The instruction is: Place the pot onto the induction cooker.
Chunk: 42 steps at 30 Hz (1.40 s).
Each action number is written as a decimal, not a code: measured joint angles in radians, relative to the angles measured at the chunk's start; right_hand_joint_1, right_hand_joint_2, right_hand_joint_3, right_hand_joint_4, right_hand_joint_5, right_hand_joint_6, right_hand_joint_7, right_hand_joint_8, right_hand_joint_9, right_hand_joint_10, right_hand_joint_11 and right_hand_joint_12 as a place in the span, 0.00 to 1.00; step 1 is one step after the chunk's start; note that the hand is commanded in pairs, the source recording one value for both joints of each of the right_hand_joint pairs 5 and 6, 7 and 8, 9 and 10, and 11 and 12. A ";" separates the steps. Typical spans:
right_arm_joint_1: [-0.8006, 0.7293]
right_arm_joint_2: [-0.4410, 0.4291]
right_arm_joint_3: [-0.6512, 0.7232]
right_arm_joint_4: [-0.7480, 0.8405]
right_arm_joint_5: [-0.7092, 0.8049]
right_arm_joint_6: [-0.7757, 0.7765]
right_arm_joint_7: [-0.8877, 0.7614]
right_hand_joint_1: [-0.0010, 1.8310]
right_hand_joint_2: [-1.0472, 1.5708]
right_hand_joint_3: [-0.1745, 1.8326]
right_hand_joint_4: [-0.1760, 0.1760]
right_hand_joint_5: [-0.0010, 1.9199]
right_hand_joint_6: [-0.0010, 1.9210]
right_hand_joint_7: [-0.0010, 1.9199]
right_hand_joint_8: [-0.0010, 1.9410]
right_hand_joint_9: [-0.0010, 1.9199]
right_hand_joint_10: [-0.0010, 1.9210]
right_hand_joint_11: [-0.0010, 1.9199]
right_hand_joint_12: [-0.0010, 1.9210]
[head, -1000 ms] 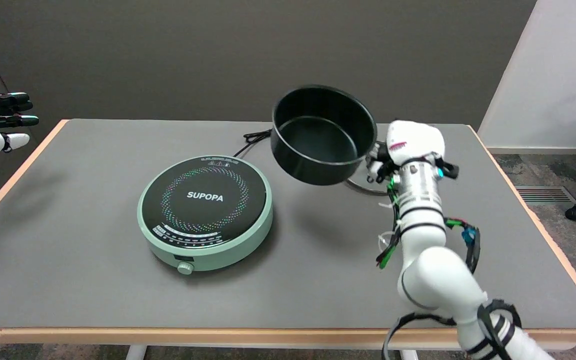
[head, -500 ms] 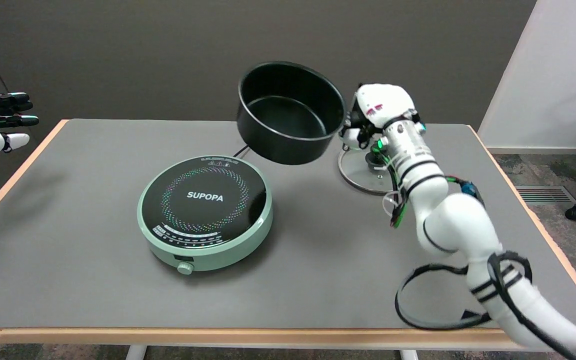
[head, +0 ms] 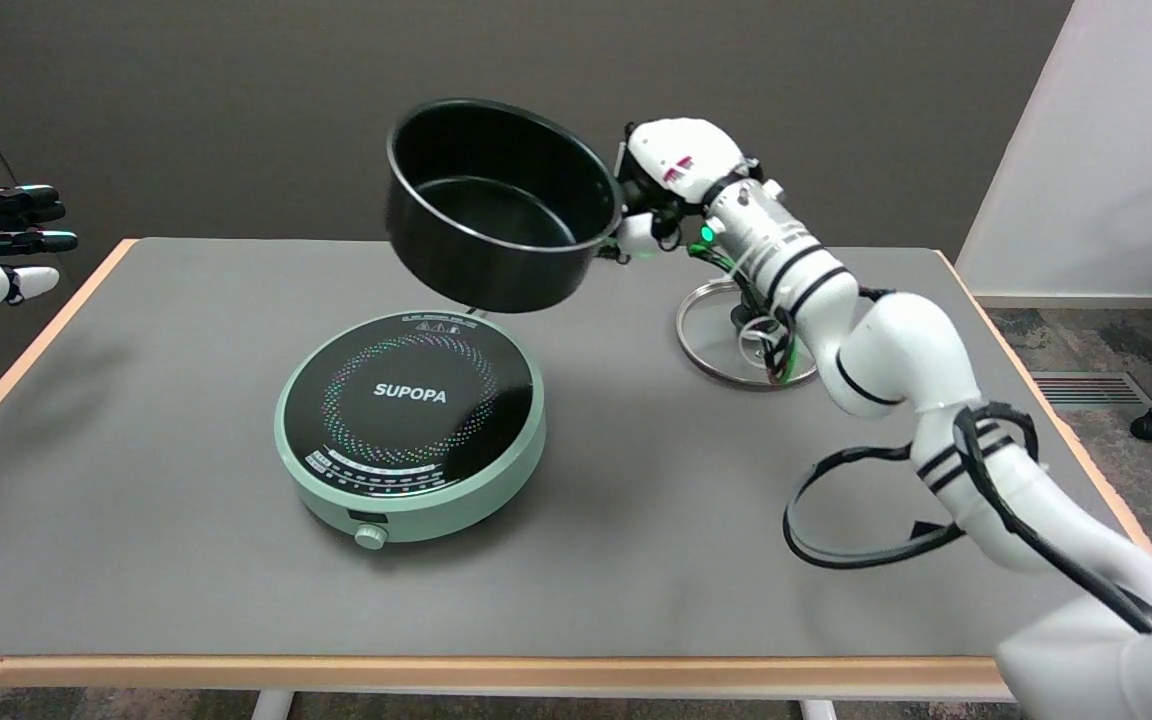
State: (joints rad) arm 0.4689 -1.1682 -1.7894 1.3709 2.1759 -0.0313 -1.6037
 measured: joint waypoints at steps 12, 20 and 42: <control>0.087 -0.021 -0.093 -0.052 0.009 -0.025 -0.003 0.59 0.81 0.51 0.40 1.00 1.00 1.00 0.99 1.00 1.00 1.00 1.00; 0.080 -0.065 -0.154 -0.029 -0.039 0.048 -0.004 0.59 0.81 0.51 0.40 1.00 1.00 1.00 0.99 1.00 1.00 1.00 1.00; -0.016 -0.209 -0.258 0.001 -0.142 0.361 -0.138 0.62 0.77 0.56 0.37 1.00 1.00 1.00 0.99 1.00 1.00 1.00 1.00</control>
State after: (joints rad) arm 0.4532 -1.3770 -2.0478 1.3724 2.0340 0.3296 -1.7415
